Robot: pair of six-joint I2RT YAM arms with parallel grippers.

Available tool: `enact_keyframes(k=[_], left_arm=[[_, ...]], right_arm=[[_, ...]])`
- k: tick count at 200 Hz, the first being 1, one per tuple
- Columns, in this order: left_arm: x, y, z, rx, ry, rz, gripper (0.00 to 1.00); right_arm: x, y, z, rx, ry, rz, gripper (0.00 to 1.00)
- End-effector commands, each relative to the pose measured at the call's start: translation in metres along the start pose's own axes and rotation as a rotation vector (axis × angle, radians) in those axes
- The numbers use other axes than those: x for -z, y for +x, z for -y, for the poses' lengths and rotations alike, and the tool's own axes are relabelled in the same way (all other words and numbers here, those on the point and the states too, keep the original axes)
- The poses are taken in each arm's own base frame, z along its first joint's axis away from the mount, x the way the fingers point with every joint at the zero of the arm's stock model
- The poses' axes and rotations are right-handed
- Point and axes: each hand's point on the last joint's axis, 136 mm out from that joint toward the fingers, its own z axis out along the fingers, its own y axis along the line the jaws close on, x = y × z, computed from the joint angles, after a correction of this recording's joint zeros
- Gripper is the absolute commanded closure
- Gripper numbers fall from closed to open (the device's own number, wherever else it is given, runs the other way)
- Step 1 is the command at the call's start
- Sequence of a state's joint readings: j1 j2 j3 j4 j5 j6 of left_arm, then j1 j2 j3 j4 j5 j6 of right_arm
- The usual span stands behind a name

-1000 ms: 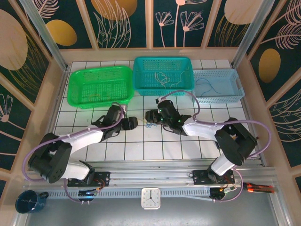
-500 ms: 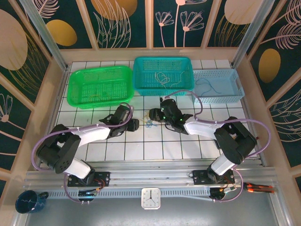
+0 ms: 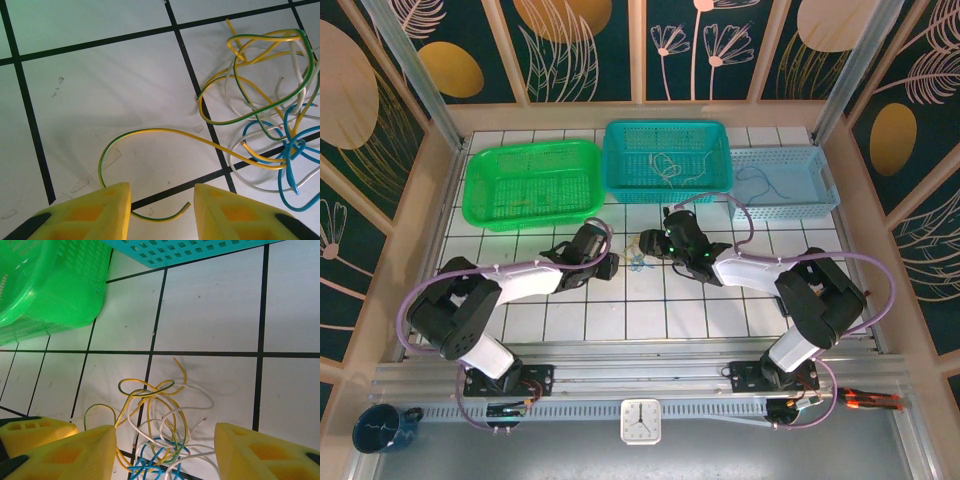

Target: Untangle the cables

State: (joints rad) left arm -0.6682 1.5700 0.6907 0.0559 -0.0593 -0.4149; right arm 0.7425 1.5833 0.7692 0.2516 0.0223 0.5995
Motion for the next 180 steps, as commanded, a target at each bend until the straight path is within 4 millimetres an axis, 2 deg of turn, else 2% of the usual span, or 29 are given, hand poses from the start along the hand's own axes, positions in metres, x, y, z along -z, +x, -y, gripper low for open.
enact_keyframes(k=[1, 16, 39, 67, 93, 102, 125, 180], left_arm=[[-0.005, -0.007, 0.004, -0.029, -0.007, 0.019, 0.63], [-0.008, -0.006, 0.003, -0.031, -0.013, 0.016, 0.64], [-0.011, -0.007, 0.002, -0.036, -0.023, 0.024, 0.71], [-0.013, -0.013, 0.001, -0.033, -0.034, 0.048, 0.81], [-0.010, -0.020, 0.006, -0.027, -0.020, 0.065, 0.96], [-0.006, -0.023, 0.008, -0.026, -0.010, 0.072, 1.00], [0.008, -0.035, 0.015, -0.019, 0.020, 0.100, 1.00], [0.057, -0.070, 0.046, 0.022, 0.172, 0.198, 1.00]], right_arm=[[0.009, -0.008, -0.008, -0.027, -0.047, 0.028, 0.46], [0.010, -0.009, -0.012, -0.029, -0.065, 0.028, 0.46], [0.013, -0.012, -0.020, -0.038, -0.101, 0.031, 0.46], [0.011, -0.014, -0.029, -0.050, -0.145, 0.028, 0.46], [0.003, -0.015, -0.040, -0.072, -0.194, 0.016, 0.47], [-0.001, -0.014, -0.043, -0.081, -0.207, 0.011, 0.47], [-0.012, -0.012, -0.044, -0.104, -0.220, 0.007, 0.48], [-0.033, 0.003, -0.028, -0.131, -0.190, -0.015, 0.51]])
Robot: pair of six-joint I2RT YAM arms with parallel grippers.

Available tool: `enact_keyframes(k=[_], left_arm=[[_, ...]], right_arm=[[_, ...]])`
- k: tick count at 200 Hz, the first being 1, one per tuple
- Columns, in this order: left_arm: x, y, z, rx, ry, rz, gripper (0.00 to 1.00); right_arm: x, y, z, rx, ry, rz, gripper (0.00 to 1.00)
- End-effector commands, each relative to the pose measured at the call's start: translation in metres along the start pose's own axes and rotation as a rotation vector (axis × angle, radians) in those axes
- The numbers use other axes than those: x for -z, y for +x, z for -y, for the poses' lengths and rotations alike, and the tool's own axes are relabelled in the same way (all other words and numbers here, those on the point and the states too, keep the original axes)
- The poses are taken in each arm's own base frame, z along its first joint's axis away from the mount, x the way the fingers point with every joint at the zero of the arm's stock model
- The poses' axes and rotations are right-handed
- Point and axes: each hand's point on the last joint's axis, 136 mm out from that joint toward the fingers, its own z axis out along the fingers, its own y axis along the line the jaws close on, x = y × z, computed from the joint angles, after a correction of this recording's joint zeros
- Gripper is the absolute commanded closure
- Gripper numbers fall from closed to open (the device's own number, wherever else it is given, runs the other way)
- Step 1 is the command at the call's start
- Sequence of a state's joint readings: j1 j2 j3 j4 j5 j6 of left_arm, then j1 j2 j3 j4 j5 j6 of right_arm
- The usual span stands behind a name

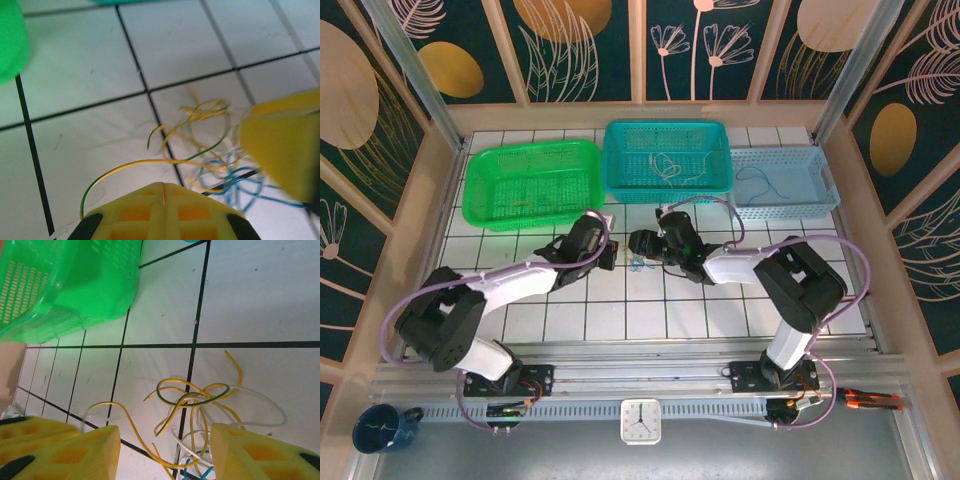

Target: Untangle the cables

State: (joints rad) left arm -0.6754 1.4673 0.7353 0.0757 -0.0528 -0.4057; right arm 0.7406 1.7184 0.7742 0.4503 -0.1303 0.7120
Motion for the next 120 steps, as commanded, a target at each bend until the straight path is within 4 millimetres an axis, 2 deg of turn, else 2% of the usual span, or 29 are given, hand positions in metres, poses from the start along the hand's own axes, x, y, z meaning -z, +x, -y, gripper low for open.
enact_keyframes(k=[1, 58, 98, 108, 111, 120], left_arm=[[0.021, -0.027, 0.025, 0.032, 0.098, 0.054, 1.00], [0.063, -0.085, 0.064, 0.089, 0.268, 0.192, 1.00], [0.091, -0.125, 0.073, 0.095, 0.278, 0.289, 1.00], [0.094, -0.127, 0.069, 0.089, 0.256, 0.295, 1.00], [0.101, -0.139, 0.073, 0.086, 0.263, 0.322, 1.00], [0.108, -0.148, 0.073, 0.081, 0.253, 0.341, 1.00]], right_arm=[[-0.006, -0.010, -0.006, -0.018, -0.035, 0.037, 0.51], [-0.011, 0.009, 0.021, -0.037, 0.025, 0.010, 0.53], [-0.011, 0.019, 0.031, -0.042, 0.050, -0.008, 0.54], [-0.011, 0.021, 0.033, -0.043, 0.056, -0.009, 0.54], [-0.011, 0.021, 0.034, -0.044, 0.057, -0.010, 0.54], [-0.011, 0.023, 0.036, -0.045, 0.062, -0.013, 0.54]])
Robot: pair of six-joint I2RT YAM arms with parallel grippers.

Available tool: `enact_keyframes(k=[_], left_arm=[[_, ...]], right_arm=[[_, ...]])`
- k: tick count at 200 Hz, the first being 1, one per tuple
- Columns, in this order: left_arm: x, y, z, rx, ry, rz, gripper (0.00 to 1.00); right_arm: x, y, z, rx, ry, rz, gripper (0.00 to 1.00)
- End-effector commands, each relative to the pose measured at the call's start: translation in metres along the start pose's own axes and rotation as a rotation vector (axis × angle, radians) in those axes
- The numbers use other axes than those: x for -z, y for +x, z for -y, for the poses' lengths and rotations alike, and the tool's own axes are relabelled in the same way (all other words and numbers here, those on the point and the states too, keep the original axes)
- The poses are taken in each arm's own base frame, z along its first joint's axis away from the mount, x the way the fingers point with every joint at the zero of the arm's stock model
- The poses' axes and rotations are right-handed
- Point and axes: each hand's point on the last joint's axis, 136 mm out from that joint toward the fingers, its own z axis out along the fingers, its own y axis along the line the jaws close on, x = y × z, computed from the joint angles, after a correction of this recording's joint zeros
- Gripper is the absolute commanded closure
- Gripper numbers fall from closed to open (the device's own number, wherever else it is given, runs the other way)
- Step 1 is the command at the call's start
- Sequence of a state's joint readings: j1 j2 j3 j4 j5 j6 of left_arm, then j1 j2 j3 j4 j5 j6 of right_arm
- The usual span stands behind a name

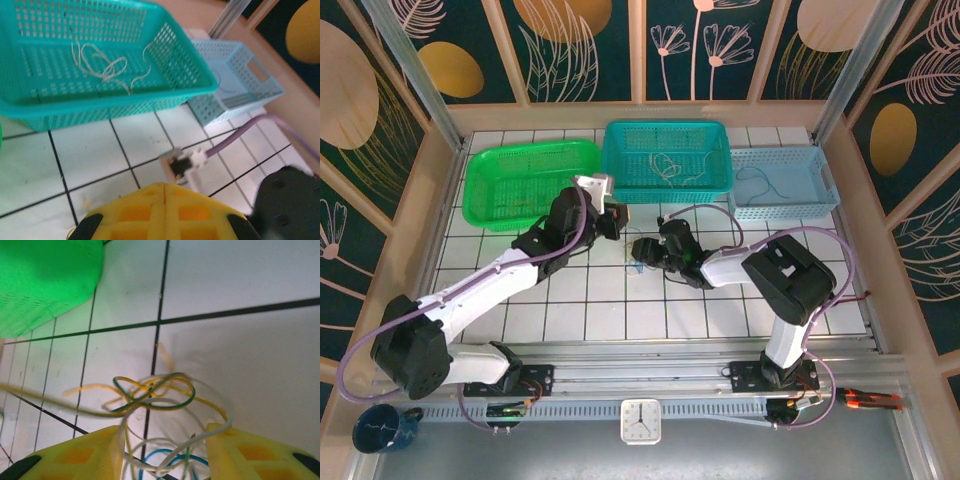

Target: Untangle the cables

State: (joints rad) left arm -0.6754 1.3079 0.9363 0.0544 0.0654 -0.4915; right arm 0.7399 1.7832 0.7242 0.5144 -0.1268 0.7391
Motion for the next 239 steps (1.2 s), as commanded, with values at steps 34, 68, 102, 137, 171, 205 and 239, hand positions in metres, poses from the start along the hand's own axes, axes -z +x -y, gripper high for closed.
enact_keyframes(k=[34, 68, 102, 137, 171, 205, 239], left_arm=[[0.033, -0.076, 0.017, -0.031, -0.013, 0.163, 1.00], [0.048, -0.110, 0.005, -0.019, -0.038, 0.239, 1.00], [0.063, -0.140, -0.018, -0.029, -0.110, 0.318, 1.00], [0.072, -0.161, -0.051, -0.037, -0.203, 0.371, 1.00], [0.077, -0.171, -0.101, -0.011, -0.307, 0.394, 1.00], [0.076, -0.169, -0.150, 0.025, -0.393, 0.389, 1.00], [0.072, -0.154, -0.197, 0.061, -0.480, 0.370, 1.00]], right_arm=[[-0.001, 0.003, 0.015, -0.017, 0.036, 0.017, 0.54], [-0.001, 0.006, 0.019, -0.022, 0.046, 0.011, 0.54], [-0.001, 0.006, 0.019, -0.023, 0.049, 0.009, 0.54], [-0.001, 0.006, 0.017, -0.021, 0.043, 0.005, 0.55], [0.002, -0.001, 0.003, -0.010, 0.009, 0.007, 0.53], [0.007, -0.013, -0.017, 0.014, -0.033, 0.018, 0.43], [0.015, -0.032, -0.038, 0.048, -0.066, 0.048, 0.35]])
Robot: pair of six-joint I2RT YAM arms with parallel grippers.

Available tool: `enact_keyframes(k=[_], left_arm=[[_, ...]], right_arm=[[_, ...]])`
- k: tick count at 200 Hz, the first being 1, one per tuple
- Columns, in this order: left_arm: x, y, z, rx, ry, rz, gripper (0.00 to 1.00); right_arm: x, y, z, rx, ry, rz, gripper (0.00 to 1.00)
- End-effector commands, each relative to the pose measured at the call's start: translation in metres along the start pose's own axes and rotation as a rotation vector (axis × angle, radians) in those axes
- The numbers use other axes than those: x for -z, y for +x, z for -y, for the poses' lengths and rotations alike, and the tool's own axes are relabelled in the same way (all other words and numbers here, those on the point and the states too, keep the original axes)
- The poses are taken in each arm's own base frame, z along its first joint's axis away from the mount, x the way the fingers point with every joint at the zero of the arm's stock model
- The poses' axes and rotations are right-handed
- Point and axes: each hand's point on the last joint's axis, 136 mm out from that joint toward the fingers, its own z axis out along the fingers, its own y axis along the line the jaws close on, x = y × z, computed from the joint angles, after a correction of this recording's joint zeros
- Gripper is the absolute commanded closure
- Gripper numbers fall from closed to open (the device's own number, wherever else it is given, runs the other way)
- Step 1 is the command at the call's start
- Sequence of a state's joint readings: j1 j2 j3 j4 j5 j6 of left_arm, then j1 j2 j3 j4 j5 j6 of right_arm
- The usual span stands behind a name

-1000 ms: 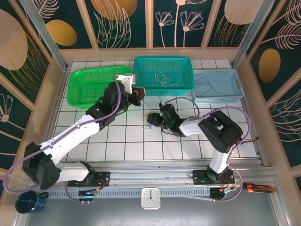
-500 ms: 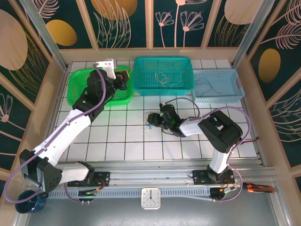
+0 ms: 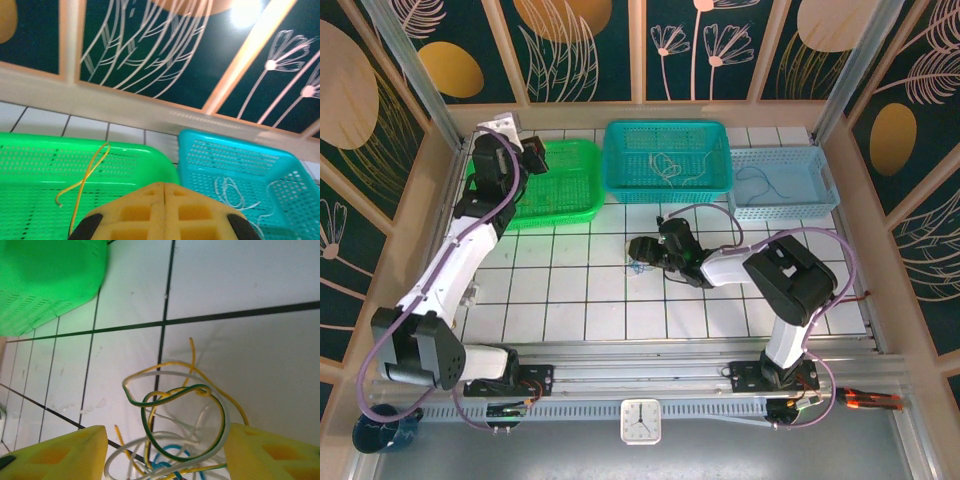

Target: Untangle the cables

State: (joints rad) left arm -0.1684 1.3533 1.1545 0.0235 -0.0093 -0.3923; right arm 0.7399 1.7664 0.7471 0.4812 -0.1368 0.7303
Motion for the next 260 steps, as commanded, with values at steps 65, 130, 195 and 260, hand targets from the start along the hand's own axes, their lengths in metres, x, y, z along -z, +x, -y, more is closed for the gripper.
enact_keyframes(k=[65, 130, 195, 260], left_arm=[[-0.030, 0.031, -0.061, -0.007, -0.124, -0.035, 0.78], [-0.024, 0.011, -0.054, -0.012, -0.108, -0.012, 0.08], [-0.012, 0.030, -0.032, 0.041, 0.025, -0.091, 0.01], [0.019, 0.081, -0.012, 0.219, 0.165, -0.165, 0.01]], right_arm=[[0.032, -0.053, -0.048, 0.089, -0.046, 0.119, 0.31], [0.053, -0.057, -0.043, 0.117, -0.003, 0.156, 0.31], [0.059, -0.053, -0.031, 0.163, 0.056, 0.146, 0.31], [0.053, -0.031, -0.019, 0.210, 0.071, 0.053, 0.34]])
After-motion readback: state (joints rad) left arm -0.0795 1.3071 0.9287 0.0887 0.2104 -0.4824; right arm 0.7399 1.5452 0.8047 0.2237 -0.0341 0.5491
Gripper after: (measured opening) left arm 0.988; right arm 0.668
